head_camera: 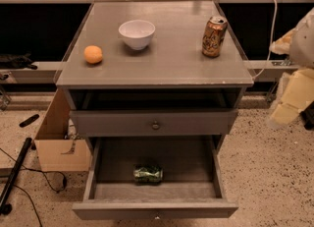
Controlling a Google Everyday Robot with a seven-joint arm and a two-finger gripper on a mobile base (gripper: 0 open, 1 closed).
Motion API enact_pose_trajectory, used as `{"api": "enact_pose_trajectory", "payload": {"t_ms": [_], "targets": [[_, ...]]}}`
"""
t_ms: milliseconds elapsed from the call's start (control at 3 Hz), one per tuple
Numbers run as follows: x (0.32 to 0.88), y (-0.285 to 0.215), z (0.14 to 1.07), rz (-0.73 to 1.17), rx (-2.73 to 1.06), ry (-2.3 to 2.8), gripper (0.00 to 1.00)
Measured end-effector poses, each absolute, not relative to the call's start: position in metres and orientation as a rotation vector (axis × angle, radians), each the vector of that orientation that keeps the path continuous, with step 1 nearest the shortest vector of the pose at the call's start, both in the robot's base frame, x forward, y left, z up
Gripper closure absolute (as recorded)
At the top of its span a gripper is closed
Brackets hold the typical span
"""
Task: Pick green can from middle drawer and place on counter
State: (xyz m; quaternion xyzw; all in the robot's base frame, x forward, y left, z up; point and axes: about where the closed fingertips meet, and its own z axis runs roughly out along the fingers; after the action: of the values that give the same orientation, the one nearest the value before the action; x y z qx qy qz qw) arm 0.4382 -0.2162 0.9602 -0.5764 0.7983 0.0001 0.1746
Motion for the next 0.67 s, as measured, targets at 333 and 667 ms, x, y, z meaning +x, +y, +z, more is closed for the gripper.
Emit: {"api": "enact_pose_trajectory", "payload": {"t_ms": [333,667], "targets": [[0.437,-0.209,0.914,0.22,-1.481,2.276,0.0],[0.437,-0.197,0.868,0.375,-1.398,2.224,0.0]]}}
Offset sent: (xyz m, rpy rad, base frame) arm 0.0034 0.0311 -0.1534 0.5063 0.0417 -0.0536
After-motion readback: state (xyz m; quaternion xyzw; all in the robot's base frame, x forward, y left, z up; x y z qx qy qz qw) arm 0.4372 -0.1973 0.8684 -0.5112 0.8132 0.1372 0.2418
